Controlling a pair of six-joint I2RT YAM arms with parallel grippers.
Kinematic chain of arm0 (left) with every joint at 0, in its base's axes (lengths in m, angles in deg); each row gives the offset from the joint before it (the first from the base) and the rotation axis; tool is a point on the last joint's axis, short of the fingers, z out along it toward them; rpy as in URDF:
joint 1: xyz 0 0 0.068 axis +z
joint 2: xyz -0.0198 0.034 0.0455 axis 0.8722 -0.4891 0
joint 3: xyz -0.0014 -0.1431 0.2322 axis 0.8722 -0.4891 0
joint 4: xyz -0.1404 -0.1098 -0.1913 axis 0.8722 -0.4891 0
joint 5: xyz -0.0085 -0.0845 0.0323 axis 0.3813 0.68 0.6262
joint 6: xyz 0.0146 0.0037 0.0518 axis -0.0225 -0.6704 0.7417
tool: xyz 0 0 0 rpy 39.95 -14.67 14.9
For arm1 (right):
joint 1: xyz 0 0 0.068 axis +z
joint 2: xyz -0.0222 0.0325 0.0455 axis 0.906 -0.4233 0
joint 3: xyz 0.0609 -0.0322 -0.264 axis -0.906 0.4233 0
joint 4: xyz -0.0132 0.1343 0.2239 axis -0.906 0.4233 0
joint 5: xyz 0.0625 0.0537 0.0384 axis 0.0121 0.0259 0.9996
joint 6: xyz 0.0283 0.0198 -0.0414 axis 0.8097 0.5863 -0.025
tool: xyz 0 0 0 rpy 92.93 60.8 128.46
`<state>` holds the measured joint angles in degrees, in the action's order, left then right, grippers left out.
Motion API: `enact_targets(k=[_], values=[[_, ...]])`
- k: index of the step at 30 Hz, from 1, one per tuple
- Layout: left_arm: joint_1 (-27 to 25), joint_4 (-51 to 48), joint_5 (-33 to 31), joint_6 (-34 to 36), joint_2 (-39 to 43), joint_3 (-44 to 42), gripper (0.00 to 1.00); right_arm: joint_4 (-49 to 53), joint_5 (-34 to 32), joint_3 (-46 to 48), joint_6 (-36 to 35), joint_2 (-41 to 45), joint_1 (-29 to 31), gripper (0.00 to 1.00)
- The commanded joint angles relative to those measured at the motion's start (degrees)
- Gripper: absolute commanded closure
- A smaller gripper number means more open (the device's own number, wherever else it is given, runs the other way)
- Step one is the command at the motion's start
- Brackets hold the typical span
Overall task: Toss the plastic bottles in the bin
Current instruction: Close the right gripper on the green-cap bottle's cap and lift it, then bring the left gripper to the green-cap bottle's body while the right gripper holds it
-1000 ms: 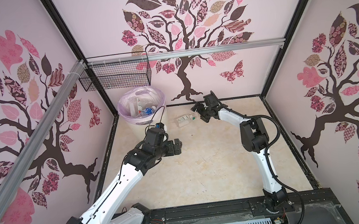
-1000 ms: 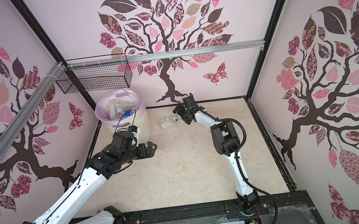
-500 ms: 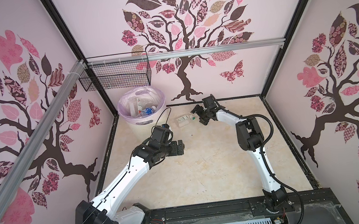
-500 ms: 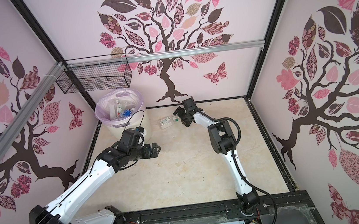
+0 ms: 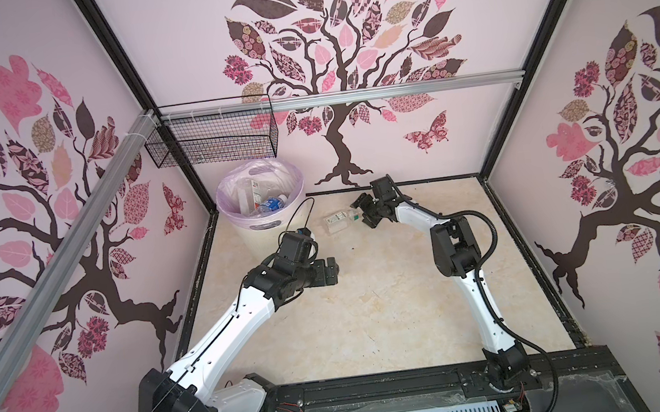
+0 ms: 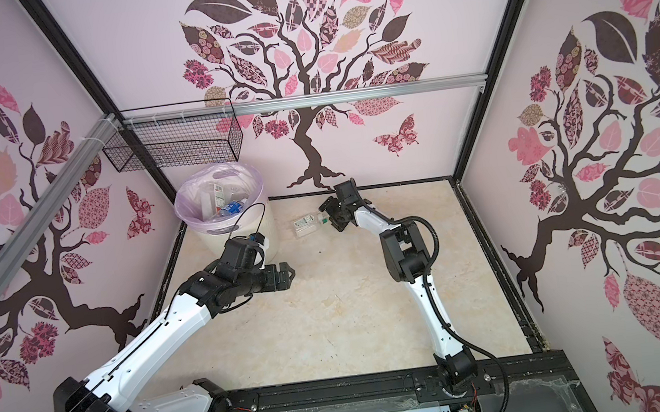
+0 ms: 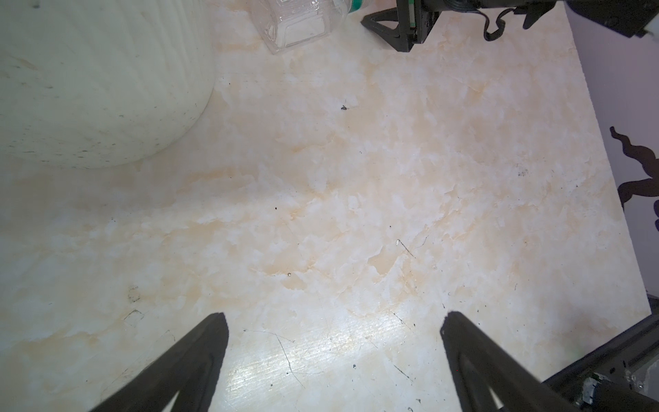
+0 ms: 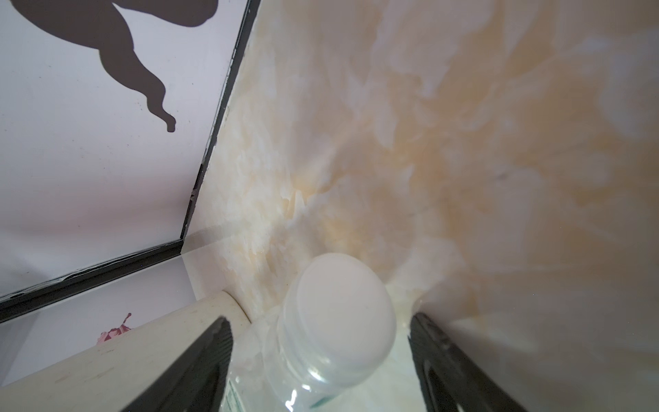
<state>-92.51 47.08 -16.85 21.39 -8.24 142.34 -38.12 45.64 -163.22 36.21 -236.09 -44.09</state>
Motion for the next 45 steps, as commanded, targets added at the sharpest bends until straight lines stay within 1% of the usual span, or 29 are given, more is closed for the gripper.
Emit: enact_targets(k=[1,3,8,10,13,19,23,27,31,32,35,37,41,45], values=[[0.32,-0.35,-0.83,0.46,0.68,-0.69,0.02,3.89,-0.51,-2.30,2.15,-4.95,0.22,0.22],[0.41,-0.79,-1.04,0.57,0.86,-0.75,0.02,4.12,-0.65,-3.75,3.07,-5.69,0.39,0.24],[0.85,-1.96,-1.78,1.08,1.63,-0.74,0.02,4.45,-1.38,-4.55,5.44,-7.07,0.98,0.34],[1.03,-2.62,-2.15,1.24,2.09,-0.71,0.02,5.64,-1.56,-6.15,5.36,-7.96,1.20,0.40],[1.33,-3.23,-2.66,1.10,3.03,-0.98,0.02,7.12,-1.68,-8.05,4.96,-8.80,1.28,0.47],[2.02,-4.12,-3.13,1.08,3.57,-0.37,0.02,9.20,-2.44,-7.97,2.99,-7.28,0.96,0.58],[2.02,-4.24,-2.85,1.18,2.87,0.93,0.02,9.55,-1.84,-5.77,0.73,-4.59,0.28,0.61],[2.07,-4.37,-1.92,0.25,1.54,3.11,0.02,10.06,-1.49,-2.12,-3.11,-0.52,-0.44,0.65],[2.04,-3.42,-0.67,-0.82,-0.02,4.79,0.02,8.95,-0.62,6.29,-6.73,4.78,-1.02,0.66],[2.00,-3.03,-0.35,-1.33,-0.37,4.98,0.02,8.85,-0.23,7.93,-7.34,7.70,-1.21,0.67],[1.67,-1.36,1.97,-2.47,-2.28,5.99,0.02,11.06,2.03,10.94,-9.23,11.02,-2.53,0.69],[0.52,-0.11,2.06,-2.72,-4.12,7.21,0.02,12.02,2.13,12.69,-10.19,13.39,-3.31,0.70],[-1.83,0.06,2.21,-1.65,-9.21,12.56,0.02,13.67,1.61,13.04,-11.13,16.55,-4.27,0.70],[-2.41,-1.15,3.26,-2.37,-13.40,18.37,0.02,17.02,0.41,10.85,-13.76,18.63,-4.34,0.70]])
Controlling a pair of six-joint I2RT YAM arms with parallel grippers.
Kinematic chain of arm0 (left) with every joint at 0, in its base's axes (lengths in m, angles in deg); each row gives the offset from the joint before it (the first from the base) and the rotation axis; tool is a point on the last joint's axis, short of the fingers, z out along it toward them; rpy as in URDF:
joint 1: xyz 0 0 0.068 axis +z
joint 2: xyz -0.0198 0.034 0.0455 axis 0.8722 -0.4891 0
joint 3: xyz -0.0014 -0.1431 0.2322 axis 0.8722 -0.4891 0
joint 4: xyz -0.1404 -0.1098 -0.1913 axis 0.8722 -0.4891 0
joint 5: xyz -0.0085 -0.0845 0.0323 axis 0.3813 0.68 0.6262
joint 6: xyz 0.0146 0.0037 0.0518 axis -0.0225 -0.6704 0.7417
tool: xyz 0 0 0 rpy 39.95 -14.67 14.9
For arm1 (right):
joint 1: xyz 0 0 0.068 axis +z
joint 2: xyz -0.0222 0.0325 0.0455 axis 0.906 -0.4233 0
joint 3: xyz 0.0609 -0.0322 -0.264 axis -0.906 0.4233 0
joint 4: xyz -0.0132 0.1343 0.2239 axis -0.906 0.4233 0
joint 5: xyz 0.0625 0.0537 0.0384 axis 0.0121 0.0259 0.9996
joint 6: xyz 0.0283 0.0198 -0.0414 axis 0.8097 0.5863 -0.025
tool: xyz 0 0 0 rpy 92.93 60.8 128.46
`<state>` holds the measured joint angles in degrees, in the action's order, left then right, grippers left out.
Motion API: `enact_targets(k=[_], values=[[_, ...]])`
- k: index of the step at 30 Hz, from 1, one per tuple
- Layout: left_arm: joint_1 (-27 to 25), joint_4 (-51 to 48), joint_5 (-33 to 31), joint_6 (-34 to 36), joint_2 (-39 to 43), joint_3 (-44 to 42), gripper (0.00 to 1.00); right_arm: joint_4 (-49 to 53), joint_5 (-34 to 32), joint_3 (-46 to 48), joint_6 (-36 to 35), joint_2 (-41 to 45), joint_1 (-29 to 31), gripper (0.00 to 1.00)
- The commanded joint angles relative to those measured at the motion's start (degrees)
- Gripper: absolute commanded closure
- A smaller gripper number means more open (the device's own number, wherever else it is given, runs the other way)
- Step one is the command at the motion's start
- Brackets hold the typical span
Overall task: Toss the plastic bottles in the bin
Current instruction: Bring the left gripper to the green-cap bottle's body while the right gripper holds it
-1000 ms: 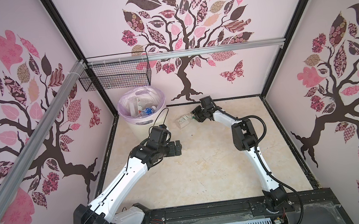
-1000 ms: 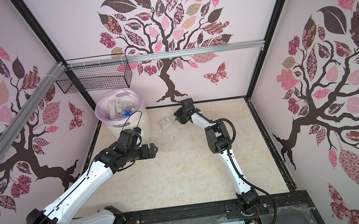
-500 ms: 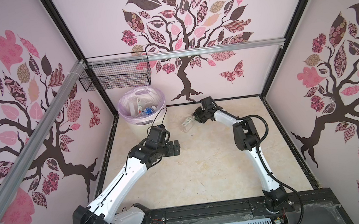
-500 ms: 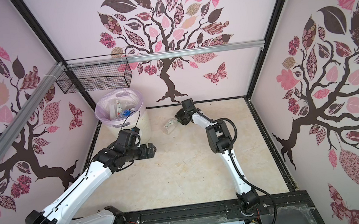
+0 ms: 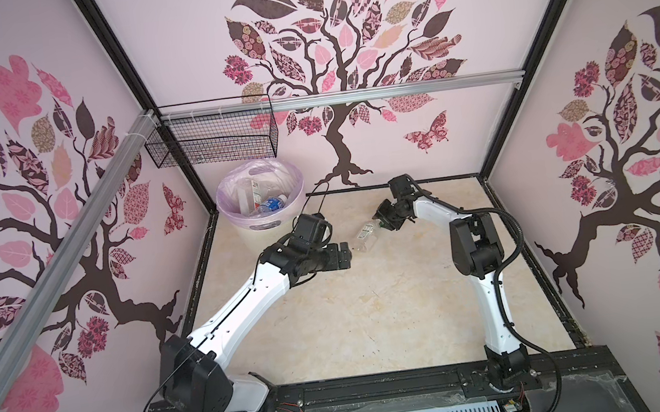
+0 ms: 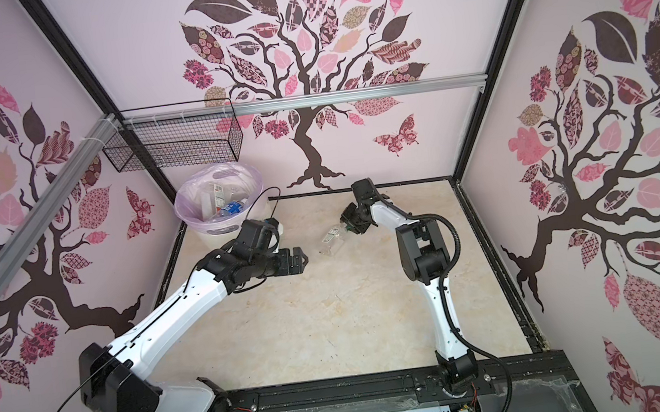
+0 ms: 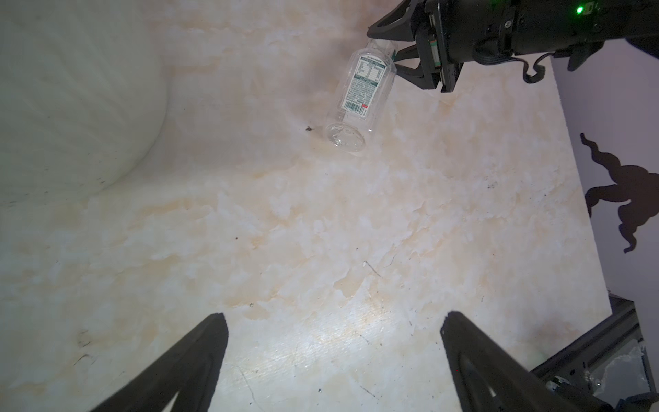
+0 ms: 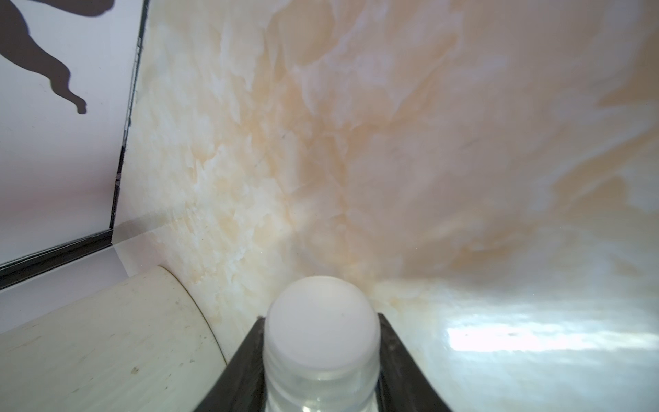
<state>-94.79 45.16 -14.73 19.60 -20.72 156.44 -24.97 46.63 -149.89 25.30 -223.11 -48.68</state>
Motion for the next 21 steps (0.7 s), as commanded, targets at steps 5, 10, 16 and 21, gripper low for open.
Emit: enact_targets(k=[5,10,16,21], values=[[-0.39,1.29,1.53,-1.36,-1.55,6.07,0.02,4.62,-1.99,0.63,-5.76,11.07,0.25,0.70],[0.62,2.15,3.95,-6.92,-3.83,9.77,0.02,4.91,-2.94,3.45,-8.69,16.95,0.16,0.70],[2.87,1.48,8.41,-16.40,-5.70,13.75,0.02,6.45,-4.52,6.41,-11.51,23.07,0.16,0.70],[2.77,0.32,12.28,-21.86,-10.26,22.25,0.02,7.55,-5.74,8.22,-12.69,26.71,0.16,0.70]])
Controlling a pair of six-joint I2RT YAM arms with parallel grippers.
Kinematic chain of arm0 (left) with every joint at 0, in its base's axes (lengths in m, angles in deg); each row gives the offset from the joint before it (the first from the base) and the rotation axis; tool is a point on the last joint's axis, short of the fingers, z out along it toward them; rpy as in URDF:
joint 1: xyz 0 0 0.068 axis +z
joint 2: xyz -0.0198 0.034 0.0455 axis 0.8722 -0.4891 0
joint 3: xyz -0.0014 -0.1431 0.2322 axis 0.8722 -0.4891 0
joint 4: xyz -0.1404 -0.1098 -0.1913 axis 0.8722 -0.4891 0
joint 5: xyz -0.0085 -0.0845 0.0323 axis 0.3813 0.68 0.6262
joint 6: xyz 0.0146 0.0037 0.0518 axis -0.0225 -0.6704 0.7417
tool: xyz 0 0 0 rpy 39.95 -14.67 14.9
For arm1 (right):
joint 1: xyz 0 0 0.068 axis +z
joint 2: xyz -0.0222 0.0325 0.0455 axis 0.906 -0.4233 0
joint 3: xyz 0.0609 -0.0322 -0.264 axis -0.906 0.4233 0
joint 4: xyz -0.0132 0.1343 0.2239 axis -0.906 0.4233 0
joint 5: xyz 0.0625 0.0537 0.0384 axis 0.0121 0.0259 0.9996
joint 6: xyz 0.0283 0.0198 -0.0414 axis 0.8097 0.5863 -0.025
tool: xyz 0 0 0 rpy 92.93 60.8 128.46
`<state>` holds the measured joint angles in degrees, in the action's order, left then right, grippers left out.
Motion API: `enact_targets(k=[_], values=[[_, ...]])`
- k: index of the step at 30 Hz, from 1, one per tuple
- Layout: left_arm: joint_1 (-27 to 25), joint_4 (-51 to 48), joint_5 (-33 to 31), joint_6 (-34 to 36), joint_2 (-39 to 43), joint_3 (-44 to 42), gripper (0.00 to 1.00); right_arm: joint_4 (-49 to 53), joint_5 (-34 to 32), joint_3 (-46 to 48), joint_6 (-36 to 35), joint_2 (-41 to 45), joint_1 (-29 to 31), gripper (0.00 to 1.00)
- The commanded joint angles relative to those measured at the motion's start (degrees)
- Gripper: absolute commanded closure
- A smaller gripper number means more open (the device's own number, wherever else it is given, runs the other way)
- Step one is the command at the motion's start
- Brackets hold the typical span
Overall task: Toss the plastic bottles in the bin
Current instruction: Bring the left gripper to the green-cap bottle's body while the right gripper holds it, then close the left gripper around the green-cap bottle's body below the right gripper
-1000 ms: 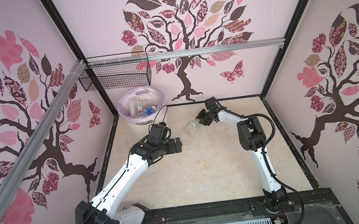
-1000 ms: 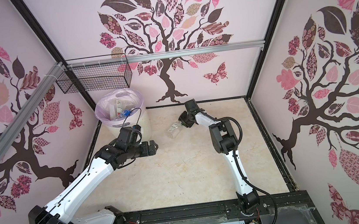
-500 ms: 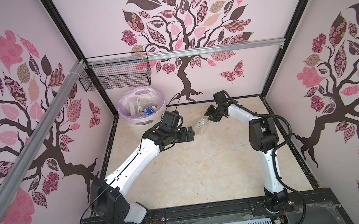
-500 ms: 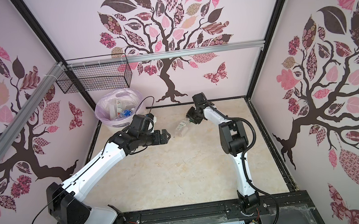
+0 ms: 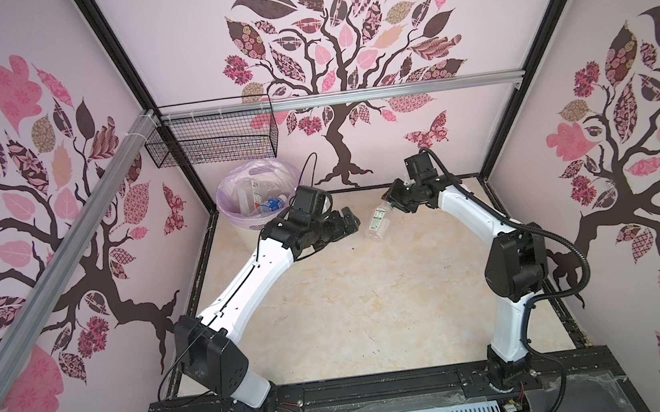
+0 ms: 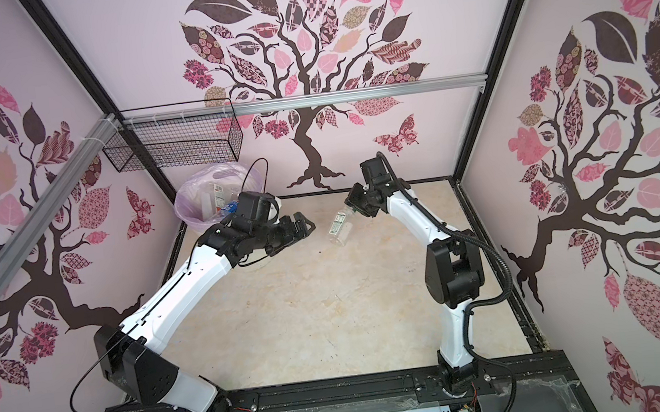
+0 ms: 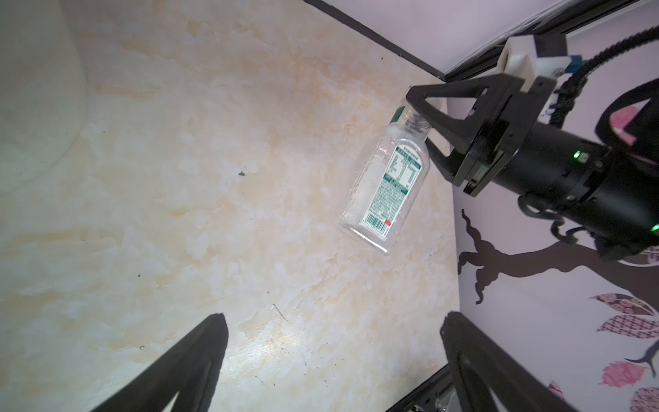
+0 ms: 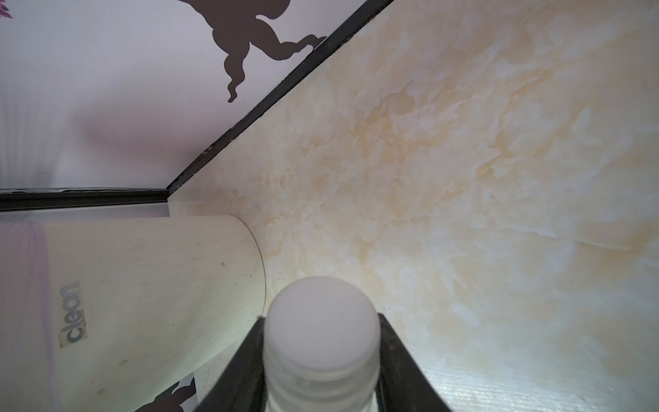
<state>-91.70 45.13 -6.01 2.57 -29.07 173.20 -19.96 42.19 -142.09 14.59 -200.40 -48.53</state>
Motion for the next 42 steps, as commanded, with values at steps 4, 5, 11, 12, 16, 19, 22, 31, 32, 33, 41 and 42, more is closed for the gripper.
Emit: enact_targets(k=[4,5,11,12,16,19,22,31,32,33,41,42], values=[[-2.48,-2.92,3.20,-2.72,-6.82,11.57,0.02,2.99,-1.58,1.13,-2.76,5.94,0.02,0.70],[-3.30,-3.94,2.31,-1.46,-7.25,12.52,0.02,3.19,-1.28,1.06,-2.77,6.24,0.01,0.70],[-5.67,-5.27,-1.56,2.82,-8.35,12.28,0.02,7.59,-0.49,-3.76,-4.98,6.13,0.01,0.70],[-5.82,-5.63,-2.06,2.85,-8.83,12.42,0.02,8.70,-0.52,-5.25,-5.71,5.81,0.01,0.70],[-6.27,-6.09,-3.27,2.75,-11.32,14.46,0.02,13.49,-0.92,-10.83,-8.84,4.41,0.01,0.70],[-6.98,-6.90,-4.11,3.03,-13.71,16.63,0.02,14.84,-1.10,-12.29,-10.38,4.64,0.10,0.70],[-7.42,-7.26,-4.11,2.73,-15.67,18.31,0.02,15.64,-1.63,-12.03,-11.86,5.22,0.14,0.70],[-9.03,-6.25,-3.79,2.33,-17.21,19.82,0.02,14.32,0.05,-8.83,-12.47,6.06,0.71,0.69],[-9.09,-6.04,-3.70,2.33,-17.49,19.97,0.02,14.23,0.36,-8.87,-12.26,5.93,0.78,0.69],[-9.37,-5.74,-3.48,2.40,-17.89,20.19,0.02,14.14,0.70,-8.96,-12.21,5.94,0.88,0.69],[-9.64,-4.88,-2.84,0.66,-20.61,22.52,0.02,14.45,2.67,-9.86,-11.28,6.11,1.06,0.69],[-9.69,-4.98,-3.26,0.50,-21.02,23.05,0.02,14.47,2.76,-9.85,-11.21,6.10,1.06,0.70]])
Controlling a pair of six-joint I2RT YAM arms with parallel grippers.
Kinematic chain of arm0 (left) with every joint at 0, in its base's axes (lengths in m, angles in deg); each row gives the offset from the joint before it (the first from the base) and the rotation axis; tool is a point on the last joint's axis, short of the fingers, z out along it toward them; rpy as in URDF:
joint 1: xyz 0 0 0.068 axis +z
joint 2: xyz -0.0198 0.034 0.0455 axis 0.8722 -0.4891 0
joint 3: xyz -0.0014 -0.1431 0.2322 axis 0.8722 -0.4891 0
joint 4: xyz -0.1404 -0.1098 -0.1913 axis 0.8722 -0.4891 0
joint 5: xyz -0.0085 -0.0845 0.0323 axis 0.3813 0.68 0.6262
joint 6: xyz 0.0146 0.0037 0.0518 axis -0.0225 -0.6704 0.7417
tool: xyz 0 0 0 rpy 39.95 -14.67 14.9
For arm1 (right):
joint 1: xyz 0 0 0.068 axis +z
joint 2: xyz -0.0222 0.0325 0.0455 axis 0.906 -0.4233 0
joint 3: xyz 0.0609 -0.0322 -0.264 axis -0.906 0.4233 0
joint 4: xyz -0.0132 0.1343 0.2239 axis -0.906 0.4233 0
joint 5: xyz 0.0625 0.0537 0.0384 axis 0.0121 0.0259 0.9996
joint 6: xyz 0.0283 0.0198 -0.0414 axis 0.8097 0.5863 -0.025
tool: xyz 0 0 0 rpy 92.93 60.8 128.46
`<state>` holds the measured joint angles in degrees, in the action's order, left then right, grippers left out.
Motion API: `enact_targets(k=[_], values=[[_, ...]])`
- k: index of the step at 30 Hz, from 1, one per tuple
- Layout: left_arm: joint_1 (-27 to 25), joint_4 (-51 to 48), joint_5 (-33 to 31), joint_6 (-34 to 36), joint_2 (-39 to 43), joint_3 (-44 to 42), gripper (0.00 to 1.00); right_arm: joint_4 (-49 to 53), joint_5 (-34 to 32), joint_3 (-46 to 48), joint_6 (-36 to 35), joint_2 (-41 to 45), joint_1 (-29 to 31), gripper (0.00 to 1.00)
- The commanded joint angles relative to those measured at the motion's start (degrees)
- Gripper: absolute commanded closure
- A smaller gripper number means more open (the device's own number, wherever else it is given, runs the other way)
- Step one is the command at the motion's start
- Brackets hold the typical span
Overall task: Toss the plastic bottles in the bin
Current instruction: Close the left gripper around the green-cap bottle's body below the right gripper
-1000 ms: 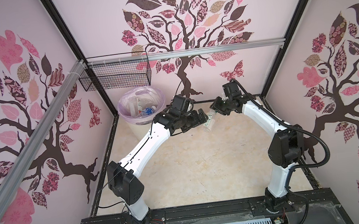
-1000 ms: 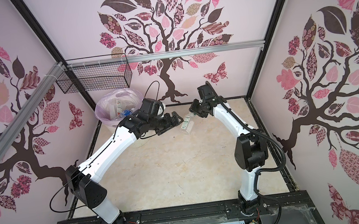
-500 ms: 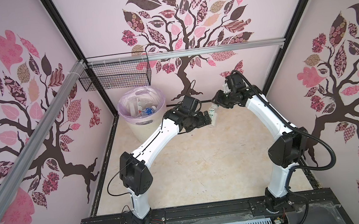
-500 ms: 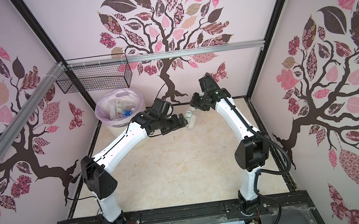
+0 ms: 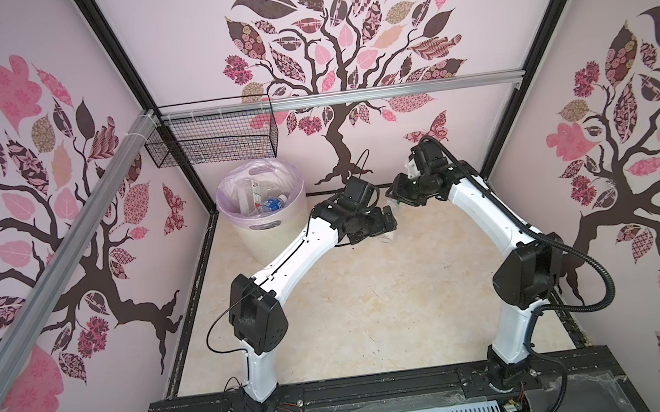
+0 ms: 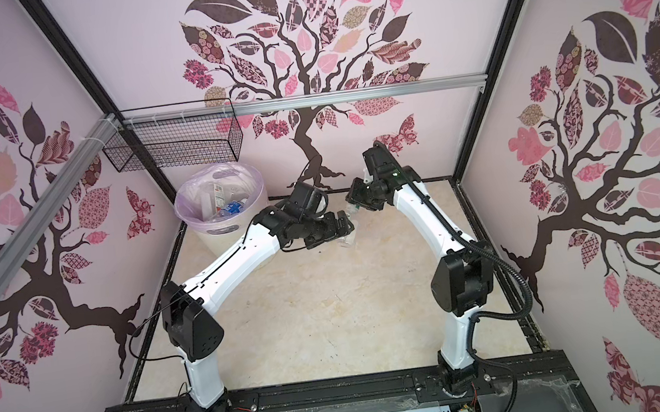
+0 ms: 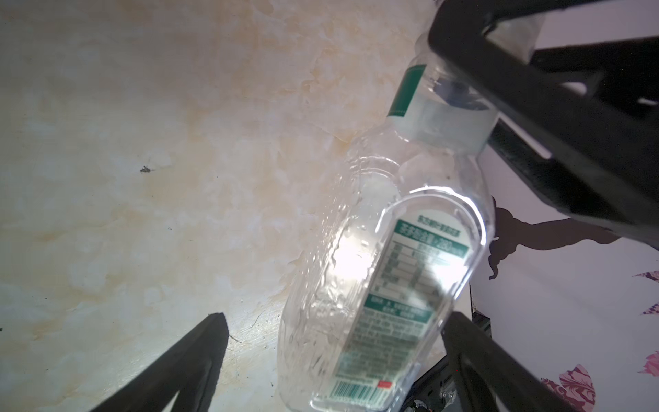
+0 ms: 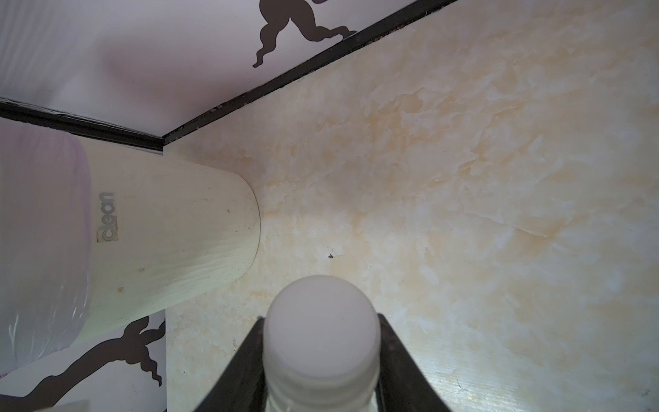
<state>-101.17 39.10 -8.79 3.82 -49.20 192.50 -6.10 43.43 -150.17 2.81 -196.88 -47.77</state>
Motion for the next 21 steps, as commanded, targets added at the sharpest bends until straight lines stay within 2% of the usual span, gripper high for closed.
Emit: enact_targets(k=[1,8,21], values=[[-0.25,1.01,-0.71,-0.85,-1.26,4.28,0.02,0.61,1.71,-1.79,0.73,2.71,0.31,0.69],[-1.43,-0.37,-2.07,-0.16,-4.05,8.21,0.02,0.46,2.75,-2.01,1.31,2.33,0.39,0.69],[-2.27,-2.04,-3.80,1.84,-4.40,6.44,0.03,0.82,4.56,-3.54,1.97,1.05,0.39,0.69]])
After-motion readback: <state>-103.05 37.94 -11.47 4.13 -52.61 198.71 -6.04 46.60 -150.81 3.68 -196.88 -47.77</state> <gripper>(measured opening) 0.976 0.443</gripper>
